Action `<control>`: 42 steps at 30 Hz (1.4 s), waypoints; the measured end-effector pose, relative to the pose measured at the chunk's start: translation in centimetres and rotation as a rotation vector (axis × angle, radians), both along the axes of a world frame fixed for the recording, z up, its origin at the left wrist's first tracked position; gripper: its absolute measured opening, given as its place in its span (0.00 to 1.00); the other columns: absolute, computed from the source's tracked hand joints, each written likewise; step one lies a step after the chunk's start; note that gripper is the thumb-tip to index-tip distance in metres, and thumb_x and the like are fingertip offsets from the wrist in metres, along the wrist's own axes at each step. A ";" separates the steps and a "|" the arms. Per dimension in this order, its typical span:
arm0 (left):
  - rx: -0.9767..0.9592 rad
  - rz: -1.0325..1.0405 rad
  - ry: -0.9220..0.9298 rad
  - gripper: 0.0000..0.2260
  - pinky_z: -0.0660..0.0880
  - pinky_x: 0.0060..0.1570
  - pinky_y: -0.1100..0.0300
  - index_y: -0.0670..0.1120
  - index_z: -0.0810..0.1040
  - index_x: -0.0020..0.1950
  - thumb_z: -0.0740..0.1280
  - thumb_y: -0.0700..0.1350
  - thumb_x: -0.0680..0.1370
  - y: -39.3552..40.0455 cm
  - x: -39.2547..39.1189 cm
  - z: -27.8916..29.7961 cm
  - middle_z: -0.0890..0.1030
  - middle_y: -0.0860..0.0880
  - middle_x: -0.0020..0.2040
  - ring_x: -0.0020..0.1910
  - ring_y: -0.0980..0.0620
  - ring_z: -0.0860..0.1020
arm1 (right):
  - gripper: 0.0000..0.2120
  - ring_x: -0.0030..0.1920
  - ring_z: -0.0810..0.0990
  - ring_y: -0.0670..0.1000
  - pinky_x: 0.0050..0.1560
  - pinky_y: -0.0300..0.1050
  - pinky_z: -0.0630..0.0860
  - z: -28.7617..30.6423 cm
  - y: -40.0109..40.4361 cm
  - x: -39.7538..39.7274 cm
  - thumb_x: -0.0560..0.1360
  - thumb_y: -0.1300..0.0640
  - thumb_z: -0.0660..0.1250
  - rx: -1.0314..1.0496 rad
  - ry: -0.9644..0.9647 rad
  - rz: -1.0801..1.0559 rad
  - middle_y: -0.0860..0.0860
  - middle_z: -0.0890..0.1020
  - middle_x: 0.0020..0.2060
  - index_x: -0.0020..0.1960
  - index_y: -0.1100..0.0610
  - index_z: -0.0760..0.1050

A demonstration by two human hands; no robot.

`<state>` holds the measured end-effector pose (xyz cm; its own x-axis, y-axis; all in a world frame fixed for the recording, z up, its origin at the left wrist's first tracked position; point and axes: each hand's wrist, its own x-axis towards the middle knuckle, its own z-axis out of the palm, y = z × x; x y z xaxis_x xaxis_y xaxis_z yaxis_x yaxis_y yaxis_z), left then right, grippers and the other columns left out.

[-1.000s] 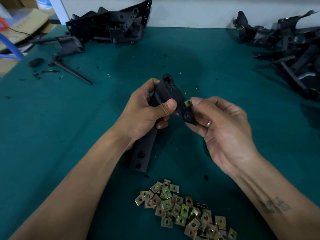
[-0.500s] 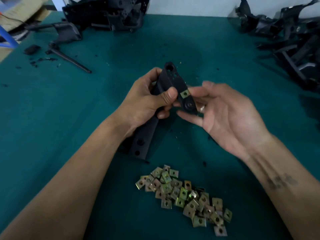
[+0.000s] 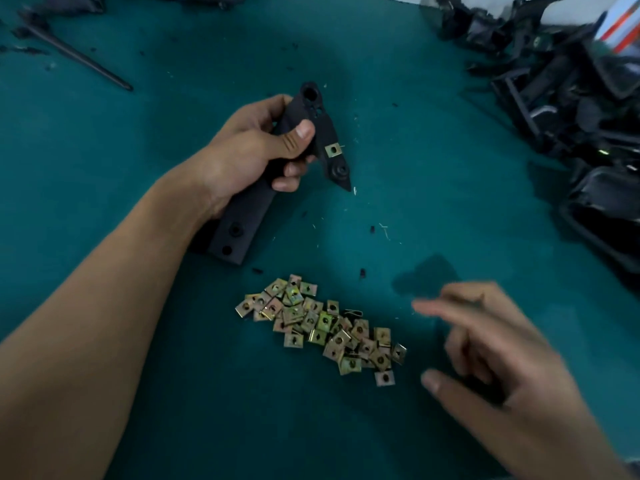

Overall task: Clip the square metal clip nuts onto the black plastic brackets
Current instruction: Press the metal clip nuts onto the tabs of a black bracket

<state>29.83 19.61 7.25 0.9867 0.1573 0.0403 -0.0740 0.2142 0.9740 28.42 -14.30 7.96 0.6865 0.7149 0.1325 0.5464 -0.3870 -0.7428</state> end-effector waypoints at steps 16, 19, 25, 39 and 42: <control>0.010 0.010 0.005 0.08 0.63 0.27 0.60 0.42 0.68 0.50 0.66 0.42 0.80 0.0 0.0 -0.1 0.72 0.45 0.36 0.30 0.51 0.66 | 0.11 0.33 0.73 0.41 0.31 0.39 0.70 -1.0 2.3 -0.4 0.78 0.52 0.70 -0.043 -0.307 -0.063 0.39 0.77 0.49 0.59 0.52 0.80; 0.011 0.002 0.000 0.07 0.64 0.27 0.60 0.42 0.68 0.51 0.66 0.42 0.80 0.2 0.1 -0.2 0.73 0.45 0.36 0.30 0.51 0.67 | 0.12 0.41 0.78 0.41 0.36 0.42 0.75 -1.1 2.3 -0.2 0.78 0.54 0.71 -0.059 -0.309 -0.017 0.44 0.79 0.53 0.61 0.53 0.83; 0.022 -0.005 0.004 0.09 0.64 0.27 0.60 0.41 0.69 0.54 0.66 0.43 0.79 0.3 0.2 -0.2 0.71 0.42 0.38 0.30 0.51 0.67 | 0.03 0.42 0.80 0.47 0.36 0.50 0.77 -1.2 3.3 0.6 0.79 0.55 0.69 -0.087 -0.290 -0.054 0.40 0.78 0.48 0.50 0.52 0.82; -0.064 -0.032 0.021 0.09 0.62 0.27 0.59 0.43 0.70 0.52 0.68 0.43 0.78 0.6 -0.1 -0.3 0.73 0.43 0.38 0.30 0.50 0.66 | 0.17 0.28 0.77 0.50 0.27 0.35 0.74 0.9 12.3 10.6 0.80 0.70 0.60 0.664 0.886 -0.221 0.58 0.83 0.34 0.36 0.61 0.80; -0.090 -0.030 0.029 0.08 0.62 0.26 0.60 0.43 0.71 0.51 0.68 0.43 0.78 0.5 -0.2 -0.2 0.73 0.42 0.39 0.30 0.50 0.66 | 0.20 0.27 0.76 0.49 0.27 0.33 0.74 0.8 15.0 12.0 0.77 0.69 0.61 0.723 0.949 -0.145 0.57 0.81 0.31 0.30 0.57 0.80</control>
<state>29.64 20.10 7.03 0.9916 0.1294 -0.0017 -0.0379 0.3024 0.9524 40.44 0.69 8.78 0.7956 0.5917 -0.1304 -0.3499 0.2730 -0.8961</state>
